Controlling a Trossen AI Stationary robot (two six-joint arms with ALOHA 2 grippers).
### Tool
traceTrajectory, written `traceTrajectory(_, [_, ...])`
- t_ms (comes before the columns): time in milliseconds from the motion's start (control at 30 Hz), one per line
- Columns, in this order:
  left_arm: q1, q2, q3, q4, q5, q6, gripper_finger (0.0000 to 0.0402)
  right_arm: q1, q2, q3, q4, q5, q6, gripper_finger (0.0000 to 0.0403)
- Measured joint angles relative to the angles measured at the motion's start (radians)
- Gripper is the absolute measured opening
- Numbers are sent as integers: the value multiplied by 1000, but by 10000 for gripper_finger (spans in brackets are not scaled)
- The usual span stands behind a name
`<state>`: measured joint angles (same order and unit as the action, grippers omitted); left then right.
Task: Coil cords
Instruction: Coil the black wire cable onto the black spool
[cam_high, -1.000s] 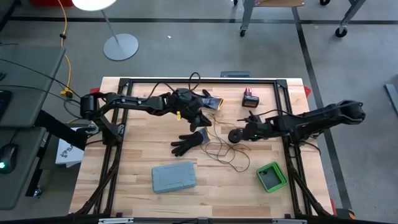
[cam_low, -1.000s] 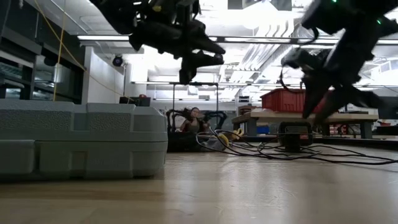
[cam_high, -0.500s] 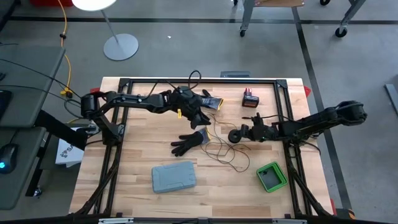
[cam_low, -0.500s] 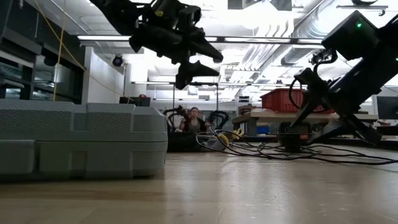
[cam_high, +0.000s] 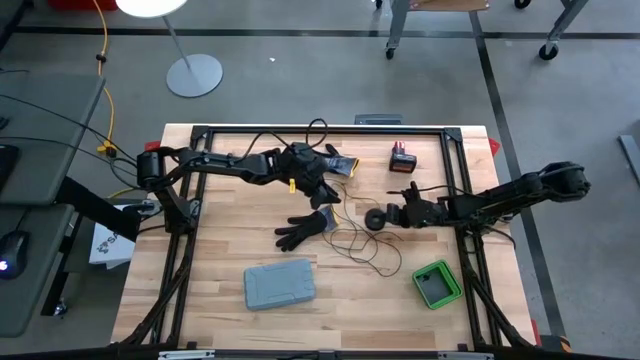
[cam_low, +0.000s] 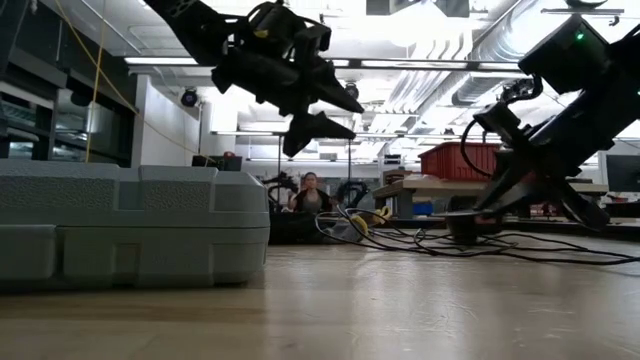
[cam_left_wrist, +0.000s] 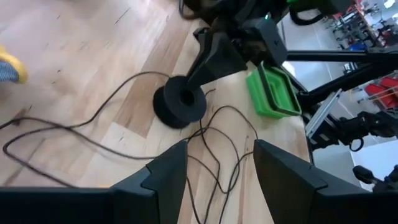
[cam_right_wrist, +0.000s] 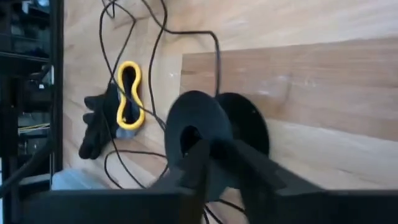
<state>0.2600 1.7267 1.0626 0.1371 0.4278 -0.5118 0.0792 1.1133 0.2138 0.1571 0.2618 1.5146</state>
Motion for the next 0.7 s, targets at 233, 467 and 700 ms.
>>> traceTrajectory(233, [18, -6, 2, 129, 21, -59, 179, 0, -4, 23, 66, 0, -47, 4])
traceTrajectory(467, [85, -59, 153, 247, 307, -139, 179, 0, -70, 273, 26, -65, -378, 1])
traceTrajectory(700, [99, -86, 399, -194, 315, 221, 180, 14, -39, 708, -489, -20, -776, 0])
